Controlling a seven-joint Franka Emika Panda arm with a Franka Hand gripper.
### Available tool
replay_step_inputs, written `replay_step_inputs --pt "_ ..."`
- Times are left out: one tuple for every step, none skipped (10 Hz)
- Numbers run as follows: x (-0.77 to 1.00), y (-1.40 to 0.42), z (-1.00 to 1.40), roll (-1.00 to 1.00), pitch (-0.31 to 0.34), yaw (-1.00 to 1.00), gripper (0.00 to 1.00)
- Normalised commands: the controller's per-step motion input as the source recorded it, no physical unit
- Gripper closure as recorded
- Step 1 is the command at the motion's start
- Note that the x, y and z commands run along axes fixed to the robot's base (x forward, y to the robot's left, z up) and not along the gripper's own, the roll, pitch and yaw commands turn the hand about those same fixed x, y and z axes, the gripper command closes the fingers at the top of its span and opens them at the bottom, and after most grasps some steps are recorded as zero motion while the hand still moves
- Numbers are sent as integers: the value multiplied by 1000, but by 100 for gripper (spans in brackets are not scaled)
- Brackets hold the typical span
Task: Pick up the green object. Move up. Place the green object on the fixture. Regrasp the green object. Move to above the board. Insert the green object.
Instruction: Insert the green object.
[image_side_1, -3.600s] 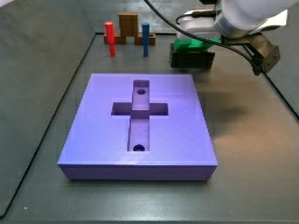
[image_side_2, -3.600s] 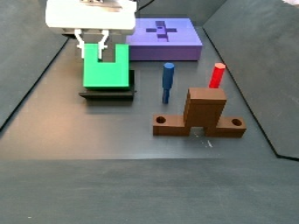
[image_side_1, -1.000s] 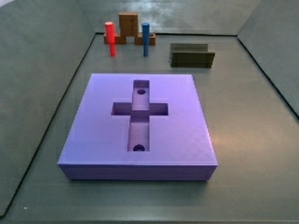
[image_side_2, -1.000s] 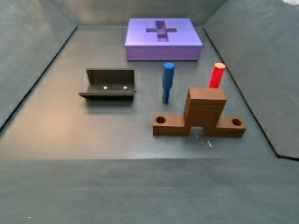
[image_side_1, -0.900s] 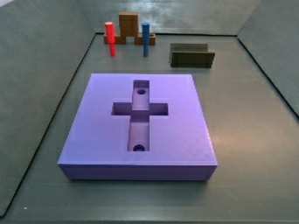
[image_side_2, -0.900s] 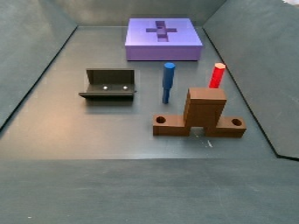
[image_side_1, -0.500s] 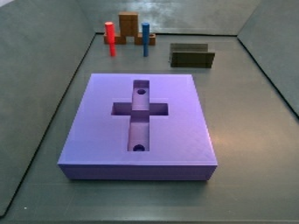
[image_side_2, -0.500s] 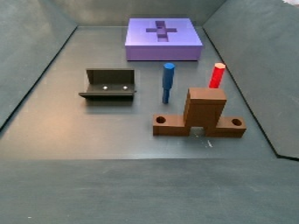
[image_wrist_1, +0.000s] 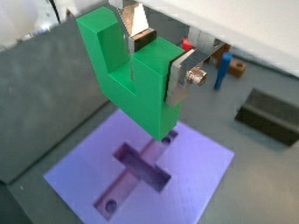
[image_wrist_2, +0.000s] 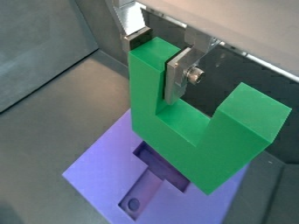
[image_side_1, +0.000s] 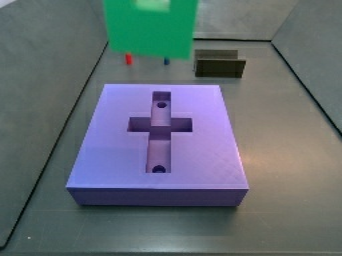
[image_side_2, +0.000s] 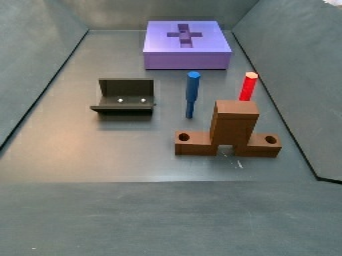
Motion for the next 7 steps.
replay_step_inputs --pt "440 -34 -423 -14 0 37 100" --pt "534 -94 -329 -19 0 129 100" --pt "429 -191 -309 -34 -4 166 100" --pt "434 -289 -323 -69 -50 191 100" --pt "306 -237 -546 -216 -147 163 100" --pt "286 -154 -594 -223 -121 143 100" --pt "131 -94 -511 -47 -111 157 100"
